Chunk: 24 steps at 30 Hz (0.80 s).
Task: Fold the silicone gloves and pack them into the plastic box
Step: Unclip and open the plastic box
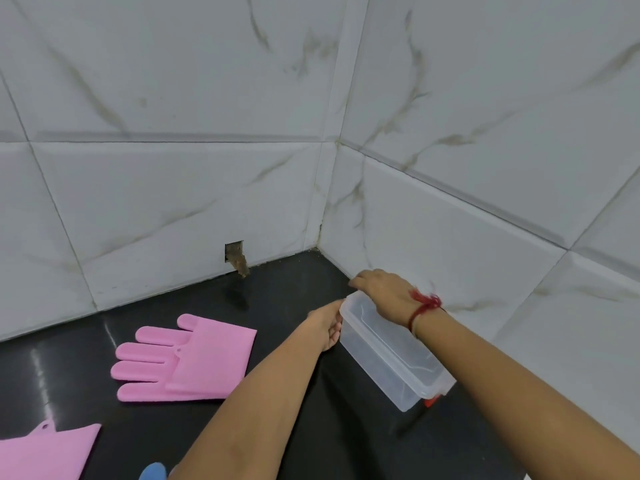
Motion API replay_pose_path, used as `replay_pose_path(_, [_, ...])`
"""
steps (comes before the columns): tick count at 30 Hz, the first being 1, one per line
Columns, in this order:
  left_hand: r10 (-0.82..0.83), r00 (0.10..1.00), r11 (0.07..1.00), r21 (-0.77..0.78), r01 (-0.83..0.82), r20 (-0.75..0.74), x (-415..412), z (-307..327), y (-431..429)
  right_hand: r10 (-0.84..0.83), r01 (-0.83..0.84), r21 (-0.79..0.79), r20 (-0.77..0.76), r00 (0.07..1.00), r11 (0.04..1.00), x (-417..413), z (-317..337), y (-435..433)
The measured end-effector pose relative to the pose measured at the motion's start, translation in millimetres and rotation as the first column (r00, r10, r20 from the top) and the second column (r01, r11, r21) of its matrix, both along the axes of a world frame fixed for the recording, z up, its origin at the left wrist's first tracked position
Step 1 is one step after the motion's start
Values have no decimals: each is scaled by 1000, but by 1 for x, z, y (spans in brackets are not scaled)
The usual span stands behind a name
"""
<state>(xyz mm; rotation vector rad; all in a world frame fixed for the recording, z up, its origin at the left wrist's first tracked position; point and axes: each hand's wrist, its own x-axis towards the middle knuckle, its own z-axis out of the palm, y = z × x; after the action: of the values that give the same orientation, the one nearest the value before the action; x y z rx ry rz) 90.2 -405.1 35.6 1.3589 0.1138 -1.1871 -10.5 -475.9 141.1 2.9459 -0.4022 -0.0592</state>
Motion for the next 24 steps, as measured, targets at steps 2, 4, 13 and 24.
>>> replay_pose_path(2, [4,1000,1000,-4,-4,-19,1,-1,-1,36,-55,-95,-194,980,994,18,-4,-6])
replay_pose_path(4, [35,999,999,-19,-35,-23,1,-3,-2,24,-66,-116,-333,943,991,29,-7,-11])
replay_pose_path(13, [181,983,983,-40,-180,31,-5,-5,-2,172,-230,-142,-334,927,963,33,-11,-42])
replay_pose_path(24, [219,974,975,-42,-217,56,-10,2,14,155,-165,-29,-215,964,986,20,-11,-25])
